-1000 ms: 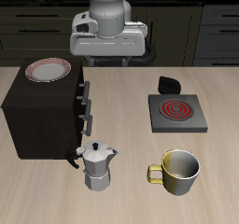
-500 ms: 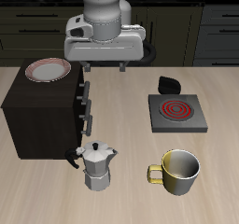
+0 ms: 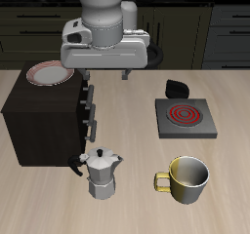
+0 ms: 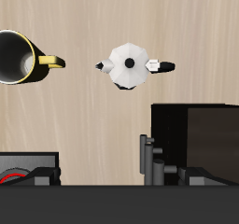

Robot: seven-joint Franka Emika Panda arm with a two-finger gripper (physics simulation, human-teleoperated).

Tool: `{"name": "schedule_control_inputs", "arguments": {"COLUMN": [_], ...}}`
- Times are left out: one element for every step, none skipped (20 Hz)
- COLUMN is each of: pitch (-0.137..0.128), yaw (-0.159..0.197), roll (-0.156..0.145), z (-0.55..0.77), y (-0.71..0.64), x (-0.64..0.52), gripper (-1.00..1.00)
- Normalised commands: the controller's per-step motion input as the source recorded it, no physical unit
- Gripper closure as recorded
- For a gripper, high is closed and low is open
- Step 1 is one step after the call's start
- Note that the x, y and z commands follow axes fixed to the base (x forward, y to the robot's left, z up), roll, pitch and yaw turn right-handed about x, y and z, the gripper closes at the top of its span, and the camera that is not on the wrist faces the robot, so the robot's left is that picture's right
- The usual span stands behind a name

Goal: Place moka pot on the flat stove

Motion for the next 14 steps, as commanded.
{"name": "schedule_control_inputs", "arguments": {"pitch": [0.001, 0.064, 0.002, -0.002, 0.026, -0.069, 0.03, 0.0, -0.006, -0.007, 0.018, -0.102, -0.03, 0.033], "yaw": [0.086, -0.087, 0.018, 0.045, -0.025, 0.002, -0.036, 0.0, -0.034, -0.001, -0.054, 0.049, -0.012, -0.035], "roll": [0.005, 0.037, -0.039, 0.036, -0.06, 0.06, -0.072, 0.0, 0.031, 0.027, -0.107, -0.073, -0.078, 0.01], "z": [-0.12, -0.16, -0.13, -0.16, -0.1, -0.01, -0.02, -0.02, 0.03, 0.02, 0.03, 0.06, -0.02, -0.06], "y": [0.04, -0.1, -0.1, 0.07, -0.23, -0.02, -0.29, 0.09, -0.11, 0.06, -0.33, -0.01, -0.08, 0.08], "x": [0.26, 0.29, 0.29, 0.26, 0.3, 0.24, 0.27, -0.05, 0.25, 0.08, 0.39, 0.19, 0.16, 0.03], "gripper": [-1.0, -1.0, -1.0, -1.0, -1.0, -1.0, -1.0, -1.0, -1.0, -1.0, -1.0, -1.0, -1.0, -1.0]}}
